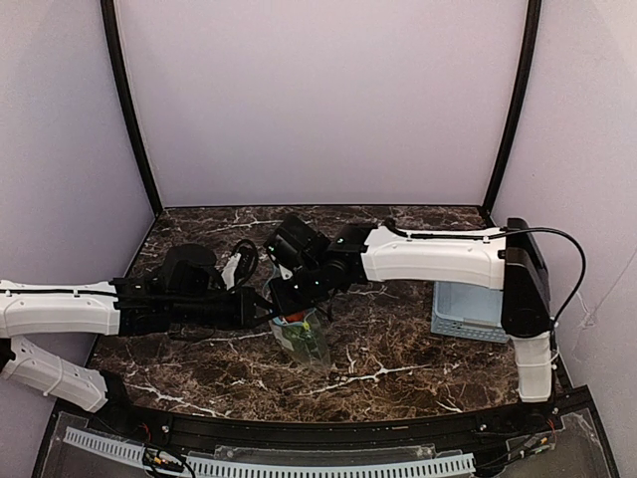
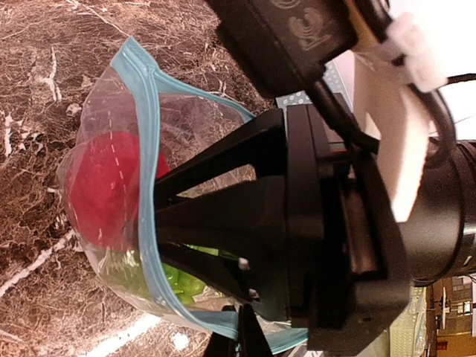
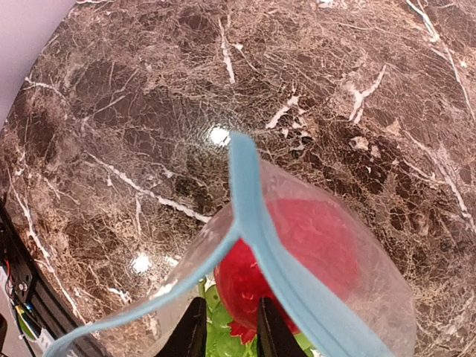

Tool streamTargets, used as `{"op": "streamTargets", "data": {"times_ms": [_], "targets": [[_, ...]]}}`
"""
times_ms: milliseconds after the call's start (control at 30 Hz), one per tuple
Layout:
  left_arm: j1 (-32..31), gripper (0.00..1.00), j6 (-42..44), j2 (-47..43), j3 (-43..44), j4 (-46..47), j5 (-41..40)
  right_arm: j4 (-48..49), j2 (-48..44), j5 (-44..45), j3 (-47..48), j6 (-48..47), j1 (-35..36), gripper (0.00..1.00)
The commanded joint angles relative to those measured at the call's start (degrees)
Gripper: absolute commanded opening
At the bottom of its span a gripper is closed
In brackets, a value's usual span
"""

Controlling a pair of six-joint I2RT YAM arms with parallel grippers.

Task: Place the food in the zip-top bag and seal the zipper
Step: Adjust the fake fruit in the zipper food storage bag, then adjust the fake vegetable in the bin.

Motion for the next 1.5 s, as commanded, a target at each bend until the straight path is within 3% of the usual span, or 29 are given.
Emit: {"op": "streamTargets", "data": {"times_ms": [0,567,667,867,967,1100,1267,1467], "targets": [[0.38,0.01,0.81,-1.04,-0.28,0.9,0.39,-1.42,2.82,1.61,0.34,1.08,-0.65,0.22],[0.43,0.01,0.46,-3.0,-1.0,-0.39,-1.03,-0.67,1.17,-0.66,-0.51,0.37,-1.76,0.23],[0.48,0.01,-0.15,-3.33,-1.66,-0.21,-1.3,-0.48,-1.92,-2.66,-0.51,-0.68,-1.76,0.29],[0.64,0.01,-0.81,-3.76,-2.54,0.09,-1.24,0.4,-10.11,-5.86,-3.43,-1.86,-1.76,0.56],[0.79,0.01,-1.18,-3.97,-3.03,0.59,-1.17,0.66,-14.81,-6.0,-5.94,-1.77,-1.64,0.64],[0.88,0.01,-1.48,-4.15,-3.67,0.96,-1.17,0.58,-21.32,-6.85,-10.65,-0.83,-1.58,0.68],[1.01,0.01,-1.59,-4.42,-3.91,0.79,-1.04,-4.03,-29.55,0.06,-15.55,-0.45,-3.11,0.7],[1.12,0.01,-1.22,-4.11,-3.05,1.56,1.09,-9.52,-36.59,5.14,-23.93,-0.28,-10.81,0.7]]}}
